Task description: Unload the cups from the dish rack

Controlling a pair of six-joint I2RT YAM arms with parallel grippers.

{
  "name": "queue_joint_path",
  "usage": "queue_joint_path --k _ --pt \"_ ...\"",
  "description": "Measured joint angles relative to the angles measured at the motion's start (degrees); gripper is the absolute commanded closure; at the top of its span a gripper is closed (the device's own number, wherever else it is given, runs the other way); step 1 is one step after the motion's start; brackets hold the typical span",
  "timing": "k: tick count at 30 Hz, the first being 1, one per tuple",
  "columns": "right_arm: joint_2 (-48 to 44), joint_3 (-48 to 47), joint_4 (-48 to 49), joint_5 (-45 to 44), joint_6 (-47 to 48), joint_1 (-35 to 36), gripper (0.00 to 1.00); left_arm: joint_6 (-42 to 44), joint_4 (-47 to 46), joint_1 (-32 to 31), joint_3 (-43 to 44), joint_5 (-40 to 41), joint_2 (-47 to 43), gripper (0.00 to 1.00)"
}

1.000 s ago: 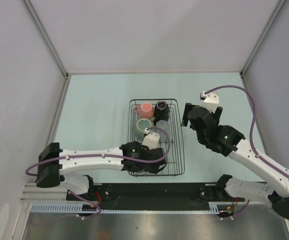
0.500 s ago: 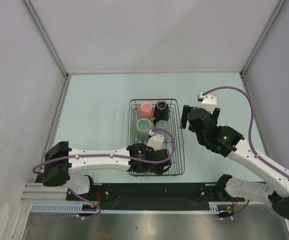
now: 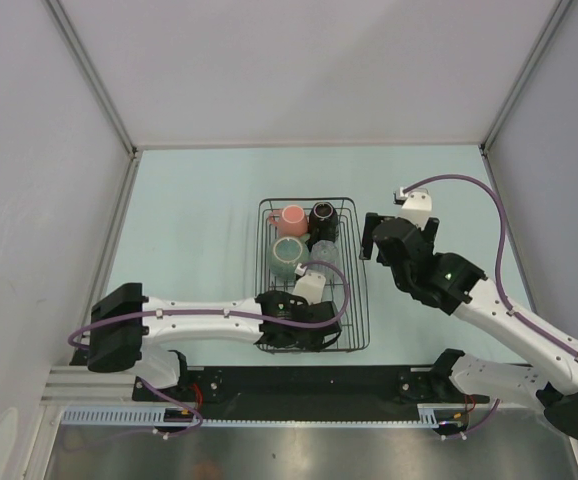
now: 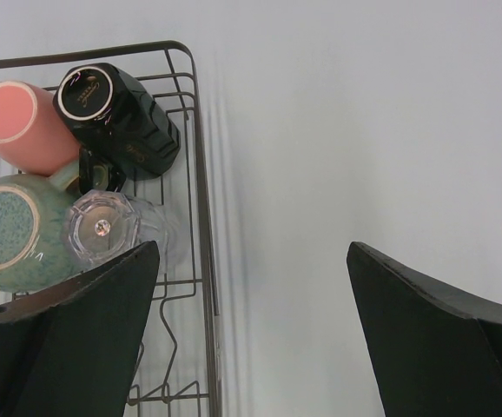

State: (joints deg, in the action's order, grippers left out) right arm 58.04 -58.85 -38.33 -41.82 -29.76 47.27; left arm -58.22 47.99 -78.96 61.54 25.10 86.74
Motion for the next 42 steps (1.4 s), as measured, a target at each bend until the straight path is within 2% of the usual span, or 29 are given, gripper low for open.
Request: queue_joint_path --k 2,7,8,10,11,13,14,16,27,35,42 --pt "-0.1 0.0 0.0 0.1 -0.2 0.0 0.04 -0.3 -0.5 0.0 -0.3 0.0 0.2 0.32" --pt "-0.3 0.0 0.0 0.2 -0.3 0.3 0.04 -0.7 -1.6 0.1 -1.3 0.4 0.2 0.37" --pt "-0.4 0.0 0.0 0.2 -0.3 0.3 0.04 -0.7 -1.6 0.1 -1.4 0.6 0.3 0.41" --pt "-0.4 0.0 -0.1 0.2 -0.4 0.5 0.04 -0.7 -1.7 0.1 -1.4 0.8 0.5 0.45" --pt "-0.4 0.0 -0.3 0.2 -0.5 0.6 0.04 -0.6 -1.6 0.1 -1.4 1.1 0.7 0.54" --pt "-0.5 0.1 -0.5 0.2 -0.7 0.9 0.04 -0.5 -1.8 0.1 -1.4 1.2 0.7 0.65" --pt "-0.5 0.1 -0.5 0.2 -0.7 1.0 0.04 -0.3 -2.0 0.0 -1.4 1.2 0.7 0.81" --pt "-0.7 0.3 -0.7 0.1 -0.7 1.0 0.04 0.0 -2.3 0.0 -1.4 1.2 0.7 0.99" --pt "-1.2 0.5 -0.9 -0.4 -0.6 1.2 0.04 0.4 0.6 -0.5 -0.1 2.7 0.7 1.00" --pt "-1.0 -0.7 -0.9 -0.9 0.3 1.2 0.02 3.7 5.0 -1.8 9.6 6.6 -1.1 1.00" --pt "-0.3 -5.7 -0.6 0.0 2.5 -0.7 0.00 6.0 6.8 -1.9 16.3 11.3 -7.5 0.99"
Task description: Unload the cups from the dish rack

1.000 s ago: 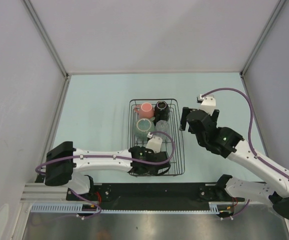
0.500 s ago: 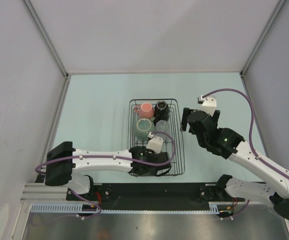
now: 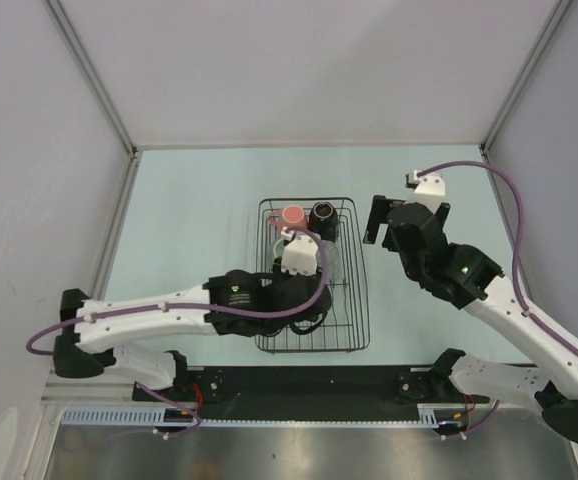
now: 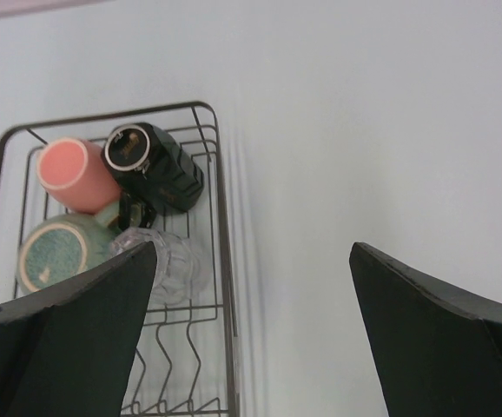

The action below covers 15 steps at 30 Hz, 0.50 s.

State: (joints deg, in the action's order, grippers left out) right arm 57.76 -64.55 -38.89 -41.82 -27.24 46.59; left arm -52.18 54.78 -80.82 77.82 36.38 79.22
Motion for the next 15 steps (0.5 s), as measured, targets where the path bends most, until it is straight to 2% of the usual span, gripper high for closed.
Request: queue_joint_path --k 3,6,11,13,15 --pt "0.0 -2.4 0.9 3.7 0.5 -3.8 0.00 1.1 -0.3 0.7 0.0 1.6 -5.1 0.99" --pt "-1.0 -3.0 2.8 7.7 0.5 -6.6 0.00 3.7 -6.9 4.5 -4.9 0.5 -14.7 1.00" --pt "-3.7 -3.0 6.9 15.1 0.3 -7.0 0.06 7.7 -24.4 19.7 -20.5 -8.2 -36.5 1.00" --pt "-3.7 -3.0 8.1 17.5 -0.2 -7.0 0.07 8.3 -28.5 24.9 -23.0 -11.9 -40.7 0.99" --pt "-3.0 -3.0 8.9 20.3 -0.7 -7.0 0.11 8.8 -33.4 28.9 -23.6 -17.4 -40.9 0.99"
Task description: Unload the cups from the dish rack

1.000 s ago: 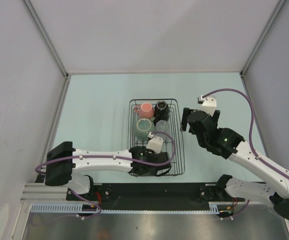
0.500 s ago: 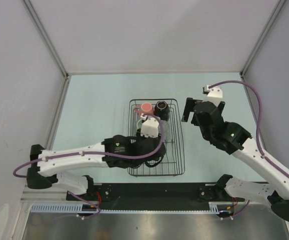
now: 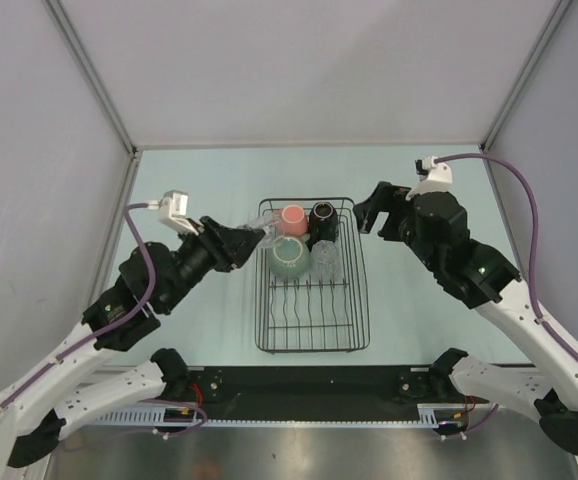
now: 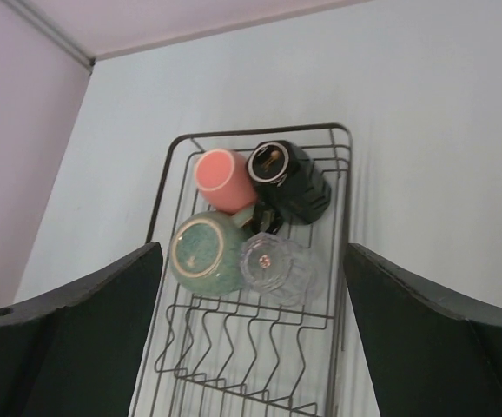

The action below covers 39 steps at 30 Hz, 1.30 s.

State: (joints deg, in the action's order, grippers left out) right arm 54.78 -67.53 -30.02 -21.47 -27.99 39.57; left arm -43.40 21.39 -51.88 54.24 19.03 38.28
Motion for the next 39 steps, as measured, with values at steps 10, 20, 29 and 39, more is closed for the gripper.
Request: queue_joint_path --k 10,20,29,39 --pt "0.0 4.2 7.9 13.5 -5.3 0.0 0.22 0.3 -18.4 2.8 -4.3 -24.2 11.1 1.00" --pt "-4.4 5.7 15.5 20.4 -9.3 -0.4 0.31 -7.0 -35.6 11.1 -14.0 -38.5 11.9 1.00" --pt "-7.2 15.1 24.8 30.6 -17.9 -0.5 0.35 -15.4 -52.6 15.8 -19.2 -46.3 16.4 1.00" --pt "-6.2 17.6 34.4 39.3 -24.2 -0.5 0.36 -21.3 -64.3 16.0 -19.3 -51.7 22.4 1.00"
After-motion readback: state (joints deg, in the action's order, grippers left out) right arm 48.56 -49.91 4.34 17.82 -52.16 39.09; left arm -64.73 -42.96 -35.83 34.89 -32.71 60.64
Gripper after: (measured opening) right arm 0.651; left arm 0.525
